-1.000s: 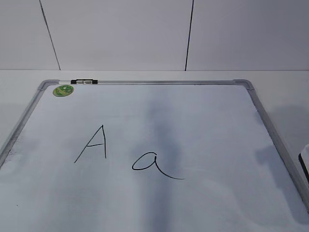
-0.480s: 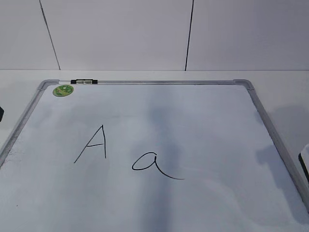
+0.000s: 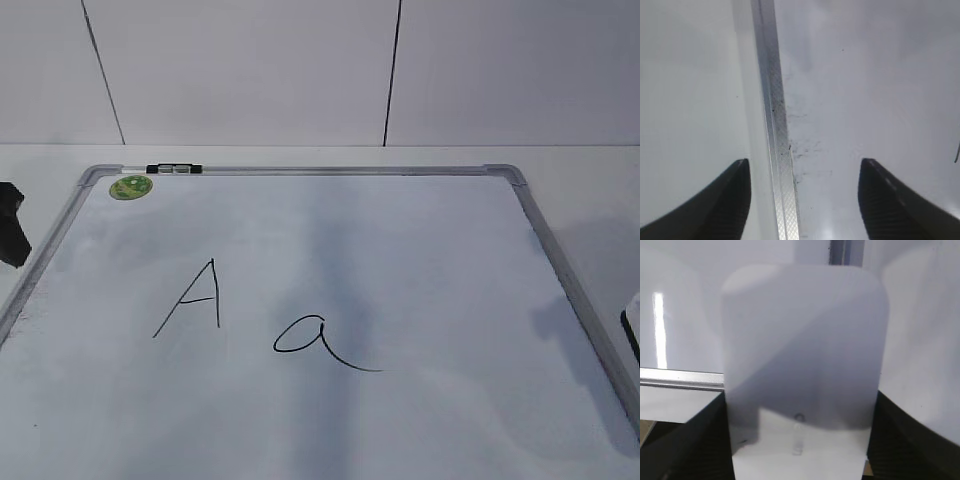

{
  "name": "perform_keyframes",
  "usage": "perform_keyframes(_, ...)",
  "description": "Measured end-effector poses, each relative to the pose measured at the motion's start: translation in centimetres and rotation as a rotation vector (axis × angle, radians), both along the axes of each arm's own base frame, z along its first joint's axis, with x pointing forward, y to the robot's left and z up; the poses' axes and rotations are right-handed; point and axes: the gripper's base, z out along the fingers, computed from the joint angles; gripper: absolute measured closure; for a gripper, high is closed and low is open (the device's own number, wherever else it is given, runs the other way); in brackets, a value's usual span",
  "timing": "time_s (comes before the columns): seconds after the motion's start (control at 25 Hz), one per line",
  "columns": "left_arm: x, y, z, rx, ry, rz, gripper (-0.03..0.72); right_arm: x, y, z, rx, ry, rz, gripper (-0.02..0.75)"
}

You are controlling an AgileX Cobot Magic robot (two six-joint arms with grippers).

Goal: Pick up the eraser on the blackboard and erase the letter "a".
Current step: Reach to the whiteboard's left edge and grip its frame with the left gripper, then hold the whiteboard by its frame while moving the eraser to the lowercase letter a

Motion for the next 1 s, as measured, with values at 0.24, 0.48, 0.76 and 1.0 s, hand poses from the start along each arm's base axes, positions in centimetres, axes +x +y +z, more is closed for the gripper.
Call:
perform_keyframes(0.24,2.1,0.1,-1.6,0.015,0.059,-0.015,0.317,0.1,0.0,0.0,0.001,-0.016,0.002,0.167)
perform_keyframes(0.48,3.8,0.3,-2.9,0.045,0.08,-0.03,0.329,0.2,0.0,0.0,0.0,-0.02,0.004,0.167)
perform_keyframes(0.76,4.8,0.4,-4.1,0.055,0.103,-0.036,0.392,0.2,0.0,0.0,-0.001,-0.02,0.004,0.167)
perform_keyframes(1.0,5.0,0.8,-4.4,0.073,0.102,-0.038,0.398,0.2,0.0,0.0,0.0,-0.022,0.004,0.167)
